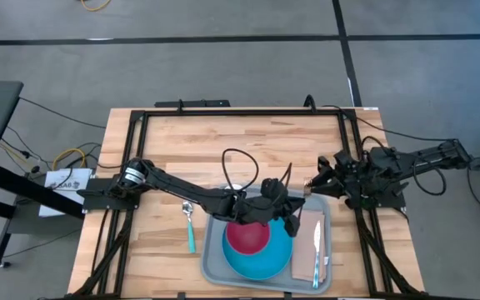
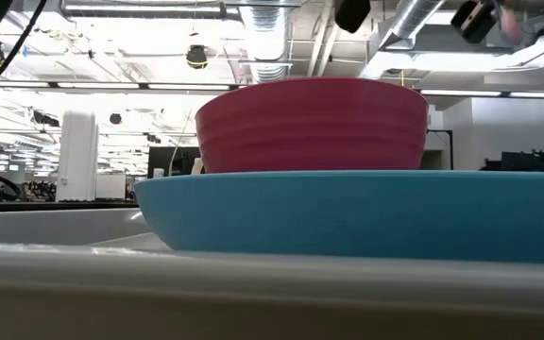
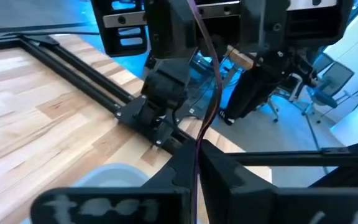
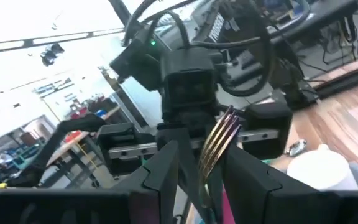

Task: Set up tray
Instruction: Put the iridescent fork beside the blue knife on the brown napkin

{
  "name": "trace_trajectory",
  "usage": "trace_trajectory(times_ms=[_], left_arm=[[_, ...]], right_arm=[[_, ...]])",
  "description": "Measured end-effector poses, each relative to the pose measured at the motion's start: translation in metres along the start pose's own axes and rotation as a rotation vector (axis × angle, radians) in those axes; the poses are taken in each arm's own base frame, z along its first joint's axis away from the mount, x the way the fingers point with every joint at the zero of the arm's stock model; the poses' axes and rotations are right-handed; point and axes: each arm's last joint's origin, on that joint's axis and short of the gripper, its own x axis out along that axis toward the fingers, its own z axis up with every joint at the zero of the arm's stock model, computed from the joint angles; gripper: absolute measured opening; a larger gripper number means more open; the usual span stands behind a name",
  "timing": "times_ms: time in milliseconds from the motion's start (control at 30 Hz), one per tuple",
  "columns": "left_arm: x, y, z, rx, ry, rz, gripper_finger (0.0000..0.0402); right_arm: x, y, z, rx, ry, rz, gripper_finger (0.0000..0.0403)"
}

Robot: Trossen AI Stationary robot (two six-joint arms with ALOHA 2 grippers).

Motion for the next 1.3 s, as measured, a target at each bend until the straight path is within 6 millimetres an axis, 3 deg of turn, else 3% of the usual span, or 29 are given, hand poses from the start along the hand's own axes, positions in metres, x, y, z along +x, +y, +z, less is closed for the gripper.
trace_trajectory(times_ms=[300,667,867,1133,1300], left_arm=[[0.002,0.002,0.005,-0.037,-0.022,-0.006,0.0000],[0.004,0.005,0.003,-0.070,0.015,-0.012,0.0000],[0.004,0.006,0.003,-0.079,0.022,-0.007,0.0003],[0.004,0.008,-0.001,-0.041,0.056,0.017,0.0056],[0.001,0.011,-0.011,-0.002,0.133,0.063,0.0094]], right_arm=[[0.008,-0.008,-0.011,0.107,0.104,-0.066,0.0098],[0.013,-0.010,-0.014,0.100,0.126,-0.078,0.0010],[0.013,-0.010,-0.015,0.100,0.128,-0.084,0.0010],[0.012,-0.010,-0.019,0.110,0.166,-0.094,0.0005],[0.009,-0.010,-0.032,0.143,0.287,-0.129,0.0003]])
